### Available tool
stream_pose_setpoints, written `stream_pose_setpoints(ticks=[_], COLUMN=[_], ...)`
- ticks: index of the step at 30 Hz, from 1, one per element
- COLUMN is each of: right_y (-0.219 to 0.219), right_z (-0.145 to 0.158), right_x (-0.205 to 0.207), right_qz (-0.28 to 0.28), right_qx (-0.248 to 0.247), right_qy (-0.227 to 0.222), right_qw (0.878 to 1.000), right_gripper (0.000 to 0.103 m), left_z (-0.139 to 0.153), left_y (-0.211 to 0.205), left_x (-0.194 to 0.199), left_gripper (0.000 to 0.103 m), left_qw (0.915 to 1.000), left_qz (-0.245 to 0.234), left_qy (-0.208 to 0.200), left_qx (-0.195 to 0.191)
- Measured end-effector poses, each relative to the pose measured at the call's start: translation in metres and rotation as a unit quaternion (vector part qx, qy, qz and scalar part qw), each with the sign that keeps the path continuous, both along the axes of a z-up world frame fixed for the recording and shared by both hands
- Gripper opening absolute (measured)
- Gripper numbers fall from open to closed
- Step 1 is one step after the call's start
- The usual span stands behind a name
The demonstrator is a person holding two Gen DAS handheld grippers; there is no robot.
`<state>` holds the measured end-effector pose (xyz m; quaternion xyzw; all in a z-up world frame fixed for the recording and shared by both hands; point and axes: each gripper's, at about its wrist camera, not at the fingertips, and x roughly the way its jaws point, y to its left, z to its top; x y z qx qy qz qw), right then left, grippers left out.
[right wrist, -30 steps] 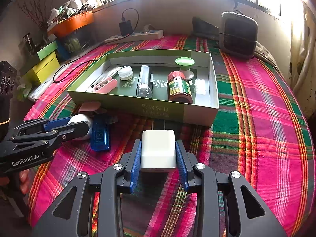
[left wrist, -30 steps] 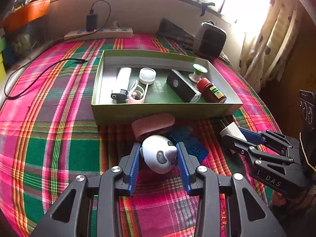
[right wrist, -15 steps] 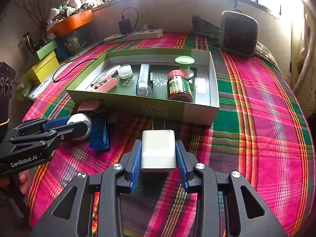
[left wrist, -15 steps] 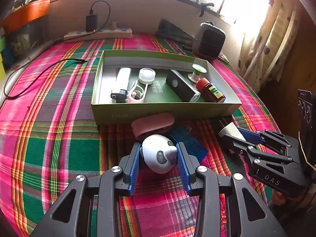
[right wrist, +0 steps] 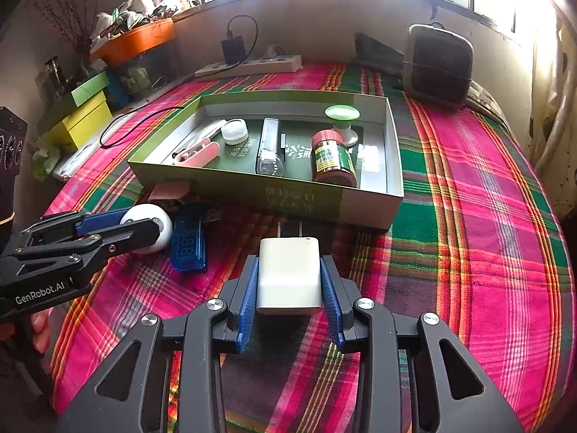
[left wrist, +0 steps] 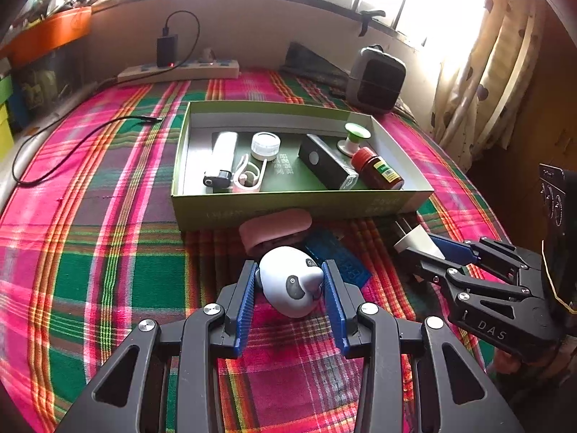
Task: Organize rigid objects
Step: 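Lift the round toy with the left tool while the right tool lifts the white charger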
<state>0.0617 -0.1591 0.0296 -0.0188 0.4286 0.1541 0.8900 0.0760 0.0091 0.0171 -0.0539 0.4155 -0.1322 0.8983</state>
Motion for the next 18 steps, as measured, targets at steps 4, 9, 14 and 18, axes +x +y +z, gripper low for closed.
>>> stream_pose_setpoints(ticks=[4, 9, 14, 18], right_y=[-0.001, -0.002, -0.003, -0.003], right_z=[0.002, 0.007, 0.013, 0.017], right_x=[-0.003, -0.006, -0.010, -0.012], right_qz=[-0.001, -0.002, -0.004, -0.004], right_qx=[0.002, 0.005, 0.010, 0.011], right_qy=[-0.003, -0.009, -0.016, -0.021], right_qw=[1.000, 1.000, 1.000, 1.000], right_gripper=[0.035, 0.035, 0.035, 0.035], left_z=[0.005, 0.012, 0.021, 0.028], left_y=[-0.001, -0.001, 0.000, 0.000], left_x=[-0.004, -0.009, -0.013, -0.016], left_gripper=[0.035, 0.035, 0.035, 0.035], left_qw=[1.0000, 0.9998, 0.9996, 0.9993], left_qz=[-0.001, -0.003, -0.003, -0.004], left_qy=[-0.009, -0.018, -0.029, -0.038], left_qx=[0.002, 0.001, 0.001, 0.003])
